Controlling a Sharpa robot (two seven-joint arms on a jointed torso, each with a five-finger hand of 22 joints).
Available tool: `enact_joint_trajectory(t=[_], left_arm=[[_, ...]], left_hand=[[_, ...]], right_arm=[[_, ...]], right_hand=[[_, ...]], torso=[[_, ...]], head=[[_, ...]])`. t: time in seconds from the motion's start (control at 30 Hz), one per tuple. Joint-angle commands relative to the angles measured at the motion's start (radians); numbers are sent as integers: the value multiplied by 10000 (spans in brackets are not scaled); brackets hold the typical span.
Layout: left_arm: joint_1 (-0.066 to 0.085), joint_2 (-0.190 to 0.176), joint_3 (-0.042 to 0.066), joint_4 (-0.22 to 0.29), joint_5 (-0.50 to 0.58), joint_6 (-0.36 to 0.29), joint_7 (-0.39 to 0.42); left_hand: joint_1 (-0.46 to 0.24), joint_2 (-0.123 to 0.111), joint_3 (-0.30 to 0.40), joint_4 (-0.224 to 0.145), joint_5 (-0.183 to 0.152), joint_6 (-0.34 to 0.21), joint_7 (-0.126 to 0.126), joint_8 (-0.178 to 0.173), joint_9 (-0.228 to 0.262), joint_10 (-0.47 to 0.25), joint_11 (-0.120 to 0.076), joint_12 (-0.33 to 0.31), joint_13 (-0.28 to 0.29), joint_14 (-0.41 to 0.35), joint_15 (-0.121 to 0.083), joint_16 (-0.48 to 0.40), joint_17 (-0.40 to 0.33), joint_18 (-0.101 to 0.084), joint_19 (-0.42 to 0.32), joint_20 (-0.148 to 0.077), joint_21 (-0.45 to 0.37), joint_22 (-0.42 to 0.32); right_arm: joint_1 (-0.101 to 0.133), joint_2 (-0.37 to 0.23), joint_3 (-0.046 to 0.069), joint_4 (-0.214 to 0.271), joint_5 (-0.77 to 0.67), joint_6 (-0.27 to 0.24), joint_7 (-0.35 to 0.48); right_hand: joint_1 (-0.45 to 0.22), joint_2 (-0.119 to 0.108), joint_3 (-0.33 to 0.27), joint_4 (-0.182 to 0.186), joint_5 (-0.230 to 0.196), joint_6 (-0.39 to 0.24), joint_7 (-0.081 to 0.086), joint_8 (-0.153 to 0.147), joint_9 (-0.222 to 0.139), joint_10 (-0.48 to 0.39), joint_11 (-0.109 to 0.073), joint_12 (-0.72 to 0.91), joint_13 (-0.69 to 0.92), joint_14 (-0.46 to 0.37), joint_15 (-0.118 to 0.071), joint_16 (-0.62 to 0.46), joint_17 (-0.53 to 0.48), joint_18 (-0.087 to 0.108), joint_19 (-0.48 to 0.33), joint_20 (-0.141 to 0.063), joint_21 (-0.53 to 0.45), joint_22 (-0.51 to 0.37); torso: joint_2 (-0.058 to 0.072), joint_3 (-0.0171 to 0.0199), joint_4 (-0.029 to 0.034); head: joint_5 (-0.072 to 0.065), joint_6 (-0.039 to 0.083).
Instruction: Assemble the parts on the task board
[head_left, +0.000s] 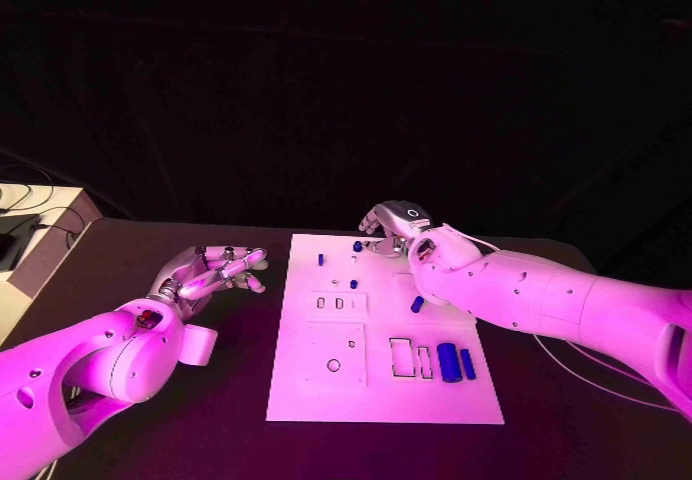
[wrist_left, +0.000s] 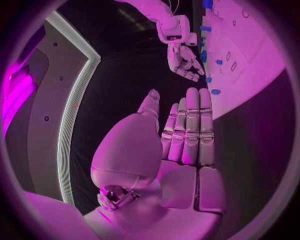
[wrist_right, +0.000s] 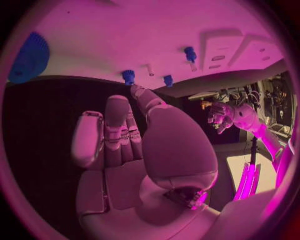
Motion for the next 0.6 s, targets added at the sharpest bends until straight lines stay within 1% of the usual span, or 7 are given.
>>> enact_joint_trajectory(t=[0.03, 0.17, 0.23, 0.27, 0.3, 0.43, 0.6], left_arm=[[-3, -8, 7, -31, -38, 206, 93], [-3, -48, 7, -136, -38, 226, 144], [-3, -66, 7, -192, -38, 231, 167], [-3, -77, 7, -221, -38, 239, 181], [-3, -86, 7, -247, -38, 246, 193], [-3, -108, 7, -310, -38, 268, 226], [-8, -92, 7, -327, -59, 319, 239]], left_hand=[[-13, 12, 23, 30, -40, -45, 3, 37, 11, -57, -12, 45, 0, 7, 31, -51, -12, 137, 14, 20, 52, -25], [-15, 10, 20, 30, -40, -43, -4, 39, 11, -50, -15, 47, 1, 0, 31, -55, -14, 134, 7, 22, 49, -29], [-7, 2, 18, 21, -41, -42, -8, 38, 11, -49, -16, 46, 0, -5, 32, -58, -15, 133, 1, 23, 46, -34], [-7, 2, 18, 21, -42, -42, -9, 38, 11, -49, -16, 46, 0, -5, 32, -58, -15, 133, 1, 23, 46, -34], [-7, 2, 18, 21, -42, -42, -9, 38, 11, -49, -16, 46, 0, -5, 32, -58, -15, 133, 1, 23, 46, -34], [-7, 2, 18, 21, -42, -42, -9, 38, 11, -49, -16, 46, 0, -5, 32, -58, -15, 133, 1, 23, 46, -34], [-7, 2, 18, 21, -42, -42, -9, 38, 11, -49, -16, 46, 0, -5, 32, -58, -15, 133, 1, 23, 46, -34]], right_arm=[[55, -483, 76, 541, 1761, -365, 766], [206, -1232, 155, 1203, 2596, -86, 940], [295, -1517, 173, 1367, 2738, 120, 929], [340, -1655, 181, 1424, 2761, 277, 897], [381, -1778, 186, 1458, 2767, 442, 868], [483, -2074, 196, 1373, 2500, 1138, 734], [533, -2227, 200, 1131, 2033, 1971, 407]], right_hand=[[-59, -30, 46, -17, 37, -95, 82, -21, -12, 397, -93, -38, 27, 12, -83, -80, -14, 100, 755, -69, -89, 644], [48, -56, -243, -126, 8, -246, 169, -14, -19, 1055, -271, 224, 196, 28, -196, -93, 16, 67, 757, -161, -54, 672], [111, -130, -464, -201, -16, -404, 166, -19, -37, 1672, -460, 662, 473, 46, -298, -83, 35, 20, 768, -213, 87, 745], [270, 336, -2229, -247, 275, -256, 84, 206, 75, 393, -815, 3019, 3223, 82, -839, -60, 199, -119, 760, -846, 212, 851], [492, 423, -2087, -352, 61, -491, 121, 33, 8, 387, -611, 3626, 3802, 72, -451, -96, 200, -191, 762, -533, 280, 890], [390, 410, -1957, -223, 88, -672, 149, 34, 42, -1172, -535, 7035, 7498, 68, -395, 33, 375, -176, 793, -372, 601, 1101], [213, 262, -1962, -106, 64, -565, 138, 48, 69, -1026, -494, 8745, 9476, -3, -332, 492, 802, -197, 806, -309, 839, 1270]], torso=[[0, 7, -18], [-10, 39, -78], [-18, 60, -116], [-21, 66, -136], [-22, 72, -153], [-12, 115, -195], [7, 163, -215]], head=[[-10, 59], [13, 112], [20, 140], [20, 154], [32, 161], [44, 187], [50, 176]])
